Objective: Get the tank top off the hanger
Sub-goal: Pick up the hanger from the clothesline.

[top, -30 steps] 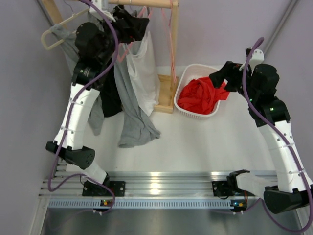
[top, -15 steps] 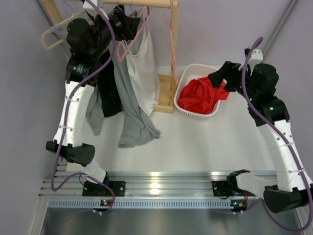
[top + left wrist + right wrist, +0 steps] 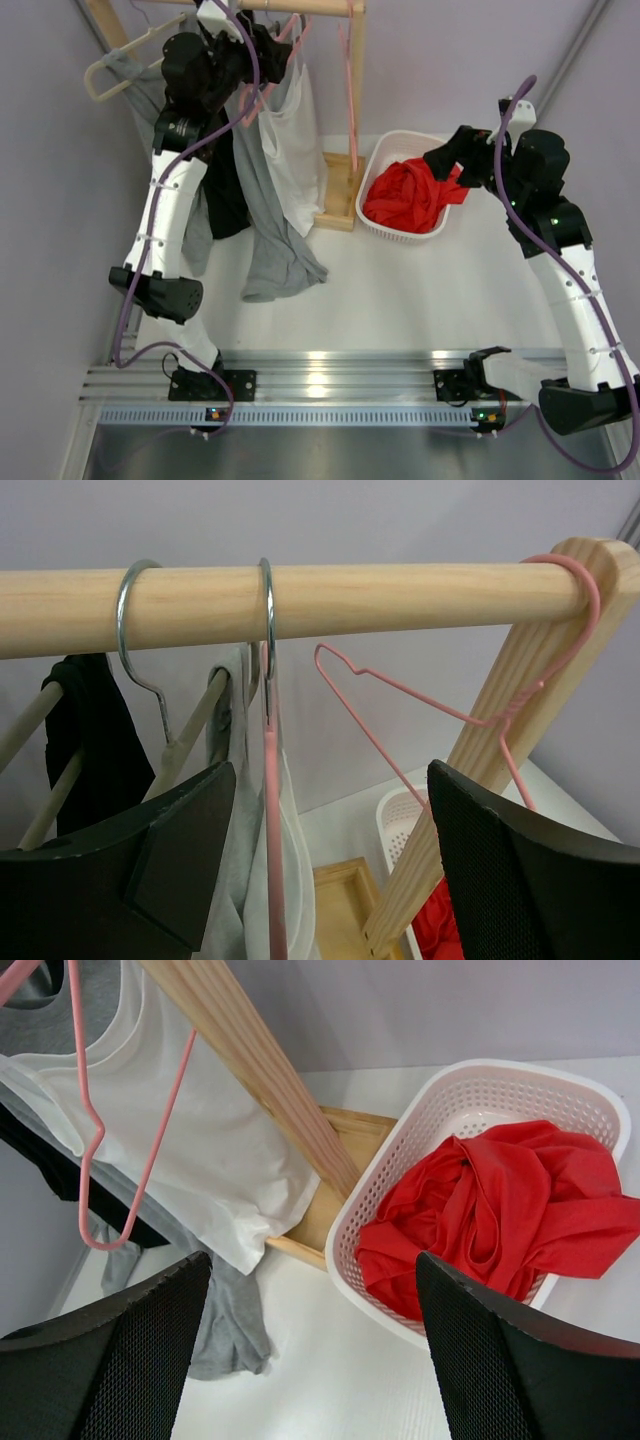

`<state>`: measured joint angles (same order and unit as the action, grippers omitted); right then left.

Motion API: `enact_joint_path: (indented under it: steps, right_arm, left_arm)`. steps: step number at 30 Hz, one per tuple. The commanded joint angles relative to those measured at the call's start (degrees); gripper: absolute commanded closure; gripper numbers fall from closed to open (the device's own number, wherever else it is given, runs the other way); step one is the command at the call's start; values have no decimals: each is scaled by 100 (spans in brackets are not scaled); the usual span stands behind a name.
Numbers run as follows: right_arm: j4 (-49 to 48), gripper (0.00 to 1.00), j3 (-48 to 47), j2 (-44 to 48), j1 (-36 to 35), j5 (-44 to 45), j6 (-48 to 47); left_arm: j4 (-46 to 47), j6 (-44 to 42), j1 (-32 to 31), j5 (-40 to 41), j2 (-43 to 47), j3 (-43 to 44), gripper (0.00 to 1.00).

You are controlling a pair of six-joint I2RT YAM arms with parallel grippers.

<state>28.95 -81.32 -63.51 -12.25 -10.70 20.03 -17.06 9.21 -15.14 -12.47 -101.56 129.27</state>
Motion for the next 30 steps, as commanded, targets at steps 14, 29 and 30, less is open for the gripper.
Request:
enact_joint_path:
  steps: [14,29,30]
  right_arm:
    - [-302,18,-323,-224,-14,-240,-70]
    - [-311,18,-323,-338,-14,-284,-61]
    - [-320,18,-332,-347,-14,-284,-61]
  left_arm:
    - [115,-209,28,456,-610,529,32]
    - [115,1,28,465,-804,537,96]
    - [115,97,20,560,-822,546,100]
